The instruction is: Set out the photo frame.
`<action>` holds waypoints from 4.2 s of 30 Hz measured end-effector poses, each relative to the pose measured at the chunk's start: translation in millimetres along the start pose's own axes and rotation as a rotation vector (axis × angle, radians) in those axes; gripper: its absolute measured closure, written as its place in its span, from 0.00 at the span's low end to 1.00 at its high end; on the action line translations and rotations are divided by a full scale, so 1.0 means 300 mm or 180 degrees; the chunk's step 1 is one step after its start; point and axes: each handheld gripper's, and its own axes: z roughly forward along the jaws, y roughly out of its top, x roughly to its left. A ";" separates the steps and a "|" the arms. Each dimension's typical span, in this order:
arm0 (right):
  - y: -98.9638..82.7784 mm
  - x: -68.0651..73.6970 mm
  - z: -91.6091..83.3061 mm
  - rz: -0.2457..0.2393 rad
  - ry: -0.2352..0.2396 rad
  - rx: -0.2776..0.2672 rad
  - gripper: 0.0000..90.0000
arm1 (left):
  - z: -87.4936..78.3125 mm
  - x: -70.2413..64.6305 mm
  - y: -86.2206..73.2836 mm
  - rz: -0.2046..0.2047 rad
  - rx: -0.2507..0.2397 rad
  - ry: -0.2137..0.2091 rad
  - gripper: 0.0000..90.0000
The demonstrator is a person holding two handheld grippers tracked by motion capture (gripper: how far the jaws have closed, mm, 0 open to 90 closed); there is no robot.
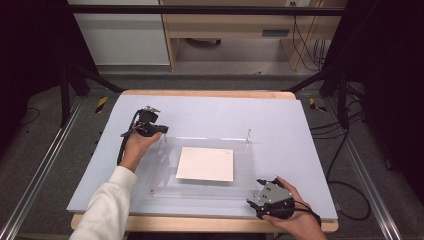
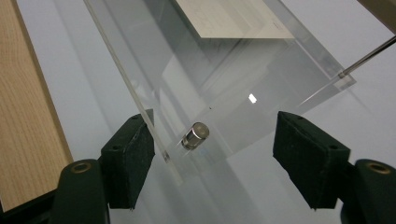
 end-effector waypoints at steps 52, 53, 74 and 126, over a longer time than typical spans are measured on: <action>0.063 0.007 -0.002 -0.0308 -0.0082 -0.0256 0.54 | -0.057 0.000 0.020 0.0138 -0.0384 0.0132 0.81; 0.064 0.008 -0.003 -0.0299 -0.0091 -0.0268 0.55 | -0.070 -0.005 0.021 0.0157 -0.0413 0.0130 0.79; 0.094 -0.016 -0.027 -0.0217 -0.0090 -0.0324 0.57 | -0.353 -0.276 -0.097 0.1254 -0.0695 -0.0176 0.56; 0.197 -0.118 -0.075 0.0167 0.0061 -0.0309 0.59 | -0.454 -0.419 -0.312 0.2637 -0.0514 -0.0206 0.56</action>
